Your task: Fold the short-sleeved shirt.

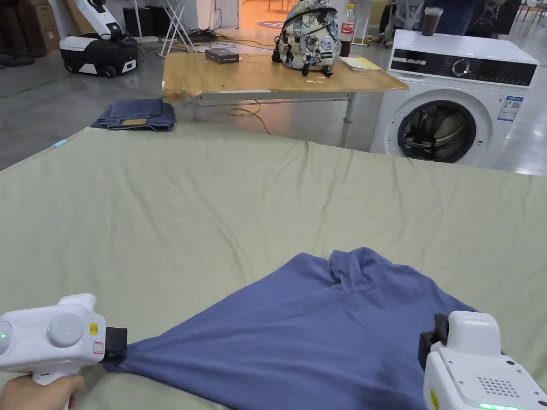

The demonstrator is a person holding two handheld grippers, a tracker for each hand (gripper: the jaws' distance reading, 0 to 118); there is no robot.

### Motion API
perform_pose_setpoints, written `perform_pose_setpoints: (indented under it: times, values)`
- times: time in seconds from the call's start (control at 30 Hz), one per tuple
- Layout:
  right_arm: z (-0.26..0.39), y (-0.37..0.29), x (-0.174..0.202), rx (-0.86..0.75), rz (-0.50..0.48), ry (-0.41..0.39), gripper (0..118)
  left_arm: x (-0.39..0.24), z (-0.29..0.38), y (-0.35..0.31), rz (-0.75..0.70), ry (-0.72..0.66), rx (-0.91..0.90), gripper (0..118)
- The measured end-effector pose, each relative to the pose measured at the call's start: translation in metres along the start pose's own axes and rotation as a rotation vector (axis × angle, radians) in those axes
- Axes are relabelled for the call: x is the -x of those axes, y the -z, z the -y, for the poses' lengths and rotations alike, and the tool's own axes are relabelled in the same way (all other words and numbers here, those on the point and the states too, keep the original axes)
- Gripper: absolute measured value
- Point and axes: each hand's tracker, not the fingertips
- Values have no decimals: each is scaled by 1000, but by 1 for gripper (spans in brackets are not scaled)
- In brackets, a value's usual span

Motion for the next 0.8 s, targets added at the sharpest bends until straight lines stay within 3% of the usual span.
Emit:
perform_pose_setpoints:
  times: [0.07,0.13,0.17,0.23,0.33,0.5,0.63,0.67,0.7,0.73,0.77,0.8]
  values:
    - [2,1,1,6,-1,-3,0,-9,0,0,-21,47,-8,65]
    - [4,2,1,10,1,-1,0,-17,4,0,-12,73,-14,47]
    - [4,3,1,13,-1,2,0,-21,5,0,2,93,-10,36]
    - [6,5,1,21,-2,7,0,-29,4,0,29,130,-6,0]
    - [7,11,-3,39,-7,23,0,-38,8,-3,23,175,-7,0]
    - [-7,39,-28,71,-1,60,0,-22,14,-8,101,130,-51,0]
    - [-36,98,-57,208,-38,29,3,-19,19,-18,122,130,-59,0]
    - [-43,117,-64,242,-65,19,18,-23,19,-27,130,124,-60,0]
    - [-51,136,-69,280,-63,-2,51,-23,18,-28,128,118,-67,0]
    - [-59,154,-72,325,-56,-39,76,-24,18,-29,123,117,-70,0]
    - [-65,171,-75,356,-71,-49,90,-25,16,-29,118,117,-70,0]
    - [-70,187,-78,359,-86,-55,95,-26,15,-27,114,112,-77,0]
